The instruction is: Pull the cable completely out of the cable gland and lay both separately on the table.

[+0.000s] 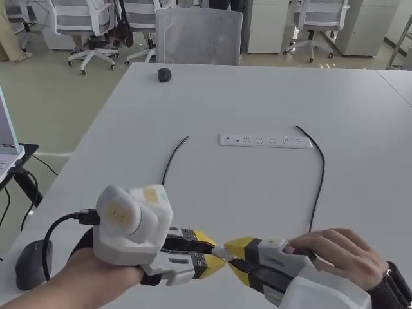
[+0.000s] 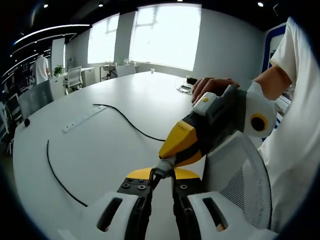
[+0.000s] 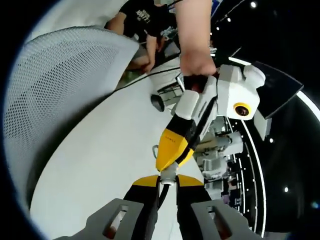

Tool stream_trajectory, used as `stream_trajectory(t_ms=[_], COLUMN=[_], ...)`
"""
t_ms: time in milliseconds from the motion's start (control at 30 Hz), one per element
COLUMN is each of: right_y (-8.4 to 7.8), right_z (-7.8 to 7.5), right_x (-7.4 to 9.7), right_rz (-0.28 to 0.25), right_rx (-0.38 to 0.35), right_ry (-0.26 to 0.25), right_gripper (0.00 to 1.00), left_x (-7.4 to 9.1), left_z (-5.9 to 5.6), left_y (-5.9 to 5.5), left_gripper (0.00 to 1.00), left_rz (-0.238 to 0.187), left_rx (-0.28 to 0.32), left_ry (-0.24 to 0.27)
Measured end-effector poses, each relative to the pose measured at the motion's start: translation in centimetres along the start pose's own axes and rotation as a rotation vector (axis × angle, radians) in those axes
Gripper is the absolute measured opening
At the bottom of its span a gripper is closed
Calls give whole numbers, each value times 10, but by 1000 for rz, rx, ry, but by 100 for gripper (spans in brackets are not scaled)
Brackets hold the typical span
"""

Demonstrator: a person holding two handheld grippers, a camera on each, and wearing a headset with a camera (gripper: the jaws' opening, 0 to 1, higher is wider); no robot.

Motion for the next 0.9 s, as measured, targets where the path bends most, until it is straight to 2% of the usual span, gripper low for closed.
stream_trajectory(t_ms=[100, 233, 300, 367, 467, 500, 567, 600, 667, 733, 767, 833, 900], right_y=[-1, -2, -3, -4, -10, -11, -12, -13, -16, -15, -16, -17, -16], right_z=[0, 0, 0, -2, -2, -3, -5, -6, -8, -9, -10, -11, -12], right_x=[1, 2, 2, 2, 5, 6, 8, 8, 10, 11, 12, 13, 14], right_rz=[-2, -5, -7, -18, -34, -37, -35, -43, -25, -21, -13, 9, -11], right_rx=[-47, -145, -281, -384, -585, -675, -795, -806, -880, -908, -895, -879, -889], right_ry=[-3, 26, 53, 80, 100, 110, 119, 117, 115, 124, 119, 101, 103], right_gripper=[7, 7, 8, 8, 8, 8, 8, 8, 7, 3, 0, 0, 0], left_x=[-1, -3, -3, -4, -3, -2, 0, 2, 3, 4, 5, 5, 4], left_z=[-2, -5, -7, -8, -10, -10, -10, -10, -10, -9, -9, -11, -13], left_y=[1, -1, -2, -3, -5, -5, -7, -7, -8, -8, -9, -10, -11], left_gripper=[15, 15, 15, 15, 15, 15, 15, 15, 15, 15, 15, 15, 15], left_rz=[3, 21, 32, 39, 45, 53, 44, 38, 30, 31, 32, 39, 45], left_rx=[0, -24, -49, -61, -93, -105, -110, -109, -121, -126, -129, -141, -148], left_ry=[-1, 3, 3, 2, 6, 17, 18, 20, 37, 46, 44, 39, 35])
Point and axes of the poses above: the centre of the closed fingertips' face, and the gripper's own axes: x roughly backward along the fingers, z roughly to its left, y roughly out of its top, the point moved 9 cm from there along x, roughly backward along the fingers, and after that the axes turned 6 degrees about -y, right-handed, at the moved point
